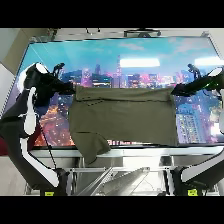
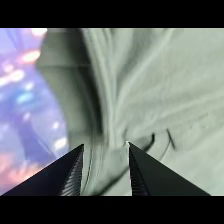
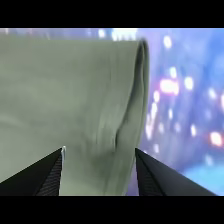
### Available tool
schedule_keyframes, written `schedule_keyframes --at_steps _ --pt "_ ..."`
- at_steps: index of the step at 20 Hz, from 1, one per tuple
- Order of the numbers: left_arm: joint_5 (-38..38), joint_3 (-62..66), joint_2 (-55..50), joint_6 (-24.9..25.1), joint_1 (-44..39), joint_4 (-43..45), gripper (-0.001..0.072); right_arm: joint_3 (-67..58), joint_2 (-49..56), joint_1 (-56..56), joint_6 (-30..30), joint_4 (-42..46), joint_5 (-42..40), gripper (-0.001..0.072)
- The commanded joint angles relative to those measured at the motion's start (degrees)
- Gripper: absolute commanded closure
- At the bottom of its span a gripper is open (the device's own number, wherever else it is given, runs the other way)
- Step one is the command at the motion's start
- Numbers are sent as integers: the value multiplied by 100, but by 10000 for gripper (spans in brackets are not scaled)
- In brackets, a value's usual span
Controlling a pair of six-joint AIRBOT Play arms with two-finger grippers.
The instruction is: Fold the shirts.
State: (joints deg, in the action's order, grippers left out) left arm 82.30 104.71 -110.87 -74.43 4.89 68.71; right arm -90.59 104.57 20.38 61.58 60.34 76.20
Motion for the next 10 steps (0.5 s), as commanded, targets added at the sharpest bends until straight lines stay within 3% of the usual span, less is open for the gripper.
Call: schedule_keyframes --at_steps 1,3,5,10 --pt "800 37 271 -289 146 59 416 245 -540 125 385 306 632 213" --pt "715 -857 822 -269 278 28 416 702 -881 297 490 306 855 216" --pt "420 -2138 1552 -127 446 31 416 1539 -1384 553 535 308 868 281" --pt "-101 -4725 3084 -39 931 28 415 4033 -2824 1338 780 306 411 272"
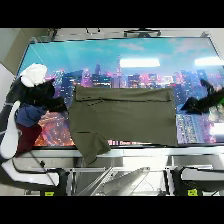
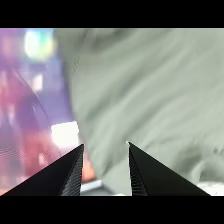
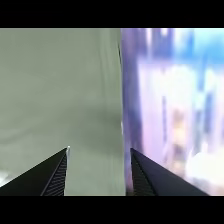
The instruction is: Fold the shirts.
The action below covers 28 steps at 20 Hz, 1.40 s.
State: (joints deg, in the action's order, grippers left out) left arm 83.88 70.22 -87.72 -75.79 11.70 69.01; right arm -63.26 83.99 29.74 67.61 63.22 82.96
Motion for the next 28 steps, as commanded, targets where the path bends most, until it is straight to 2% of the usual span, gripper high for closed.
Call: schedule_keyframes --at_steps 1,6,10,13,14,15,16,18,20,23,28 --pt "-317 -1622 986 140 354 -2 415 1808 -997 496 186 39 -487 271" --pt "-793 -2651 1692 293 623 -7 415 3200 -1152 535 94 -109 -964 272" --pt "-1156 -3082 2096 435 619 -103 414 3423 -1147 393 -44 -234 -1086 272" --pt "-1394 -3392 2251 914 619 -590 412 3423 -1143 168 -315 -590 -1270 273" --pt "-1445 -3453 2227 962 619 -623 275 3423 -1134 109 -323 -586 -1296 274" --pt "-1521 -3495 2190 957 619 -621 77 3423 -1121 79 -356 -584 -1298 274" --pt "-1600 -3532 2124 953 619 -616 21 3423 -1117 81 -382 -588 -1298 274" --pt "-1589 -3622 1952 953 619 -629 217 3423 -1117 83 -380 -588 -1298 277" --pt "-1469 -3753 1759 1025 619 -953 218 3421 -1117 83 -382 -590 -1316 278" --pt "-1132 -3976 1438 1628 616 -1991 218 3421 -1117 83 -382 -592 -1355 278" --pt "-807 -4343 997 1679 525 -2188 219 3421 -1117 90 -380 -603 -1357 279"
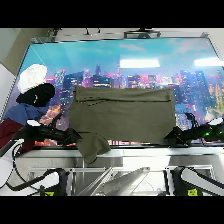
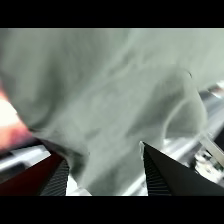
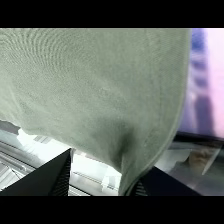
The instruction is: Fold the shirts.
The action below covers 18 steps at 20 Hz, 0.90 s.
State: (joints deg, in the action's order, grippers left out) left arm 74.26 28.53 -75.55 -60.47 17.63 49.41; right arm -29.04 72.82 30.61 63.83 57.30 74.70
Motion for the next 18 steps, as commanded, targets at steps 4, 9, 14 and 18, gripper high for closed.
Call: schedule_keyframes --at_steps 4,9,14,18 --pt "105 -46 -216 151 -485 -251 353 -2 0 2 0 -11 -529 280" --pt "55 269 -216 151 -763 -260 687 -2 -2 2 -2 -9 -474 468" --pt "-50 308 -216 144 -758 -195 690 -98 -7 13 63 184 -374 690" --pt "2 422 79 197 -761 -313 691 -308 -9 13 216 380 -254 691"
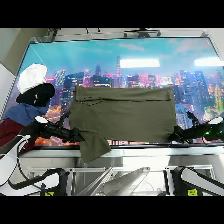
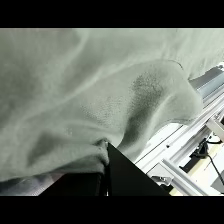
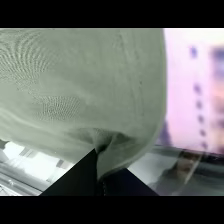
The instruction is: Fold the shirts.
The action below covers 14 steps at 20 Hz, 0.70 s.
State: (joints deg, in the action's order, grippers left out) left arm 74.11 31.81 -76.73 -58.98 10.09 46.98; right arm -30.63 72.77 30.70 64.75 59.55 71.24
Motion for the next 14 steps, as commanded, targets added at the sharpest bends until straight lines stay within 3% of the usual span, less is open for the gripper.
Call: schedule_keyframes --at_steps 1,3,5,9,14 --pt "186 267 404 83 -4 -199 690 -319 -2 2 85 -151 269 690" --pt "778 748 844 337 -7 -857 690 -796 -2 2 -212 -1154 804 690" --pt "855 1392 1154 352 -7 -1272 690 -1381 -2 -55 -350 -1998 1222 689" --pt "468 2695 748 190 -59 -1261 689 -2312 219 -455 -354 -2643 555 689" --pt "-28 4214 -1034 192 -424 -1252 690 -3272 1443 -916 -675 -3202 -424 687"
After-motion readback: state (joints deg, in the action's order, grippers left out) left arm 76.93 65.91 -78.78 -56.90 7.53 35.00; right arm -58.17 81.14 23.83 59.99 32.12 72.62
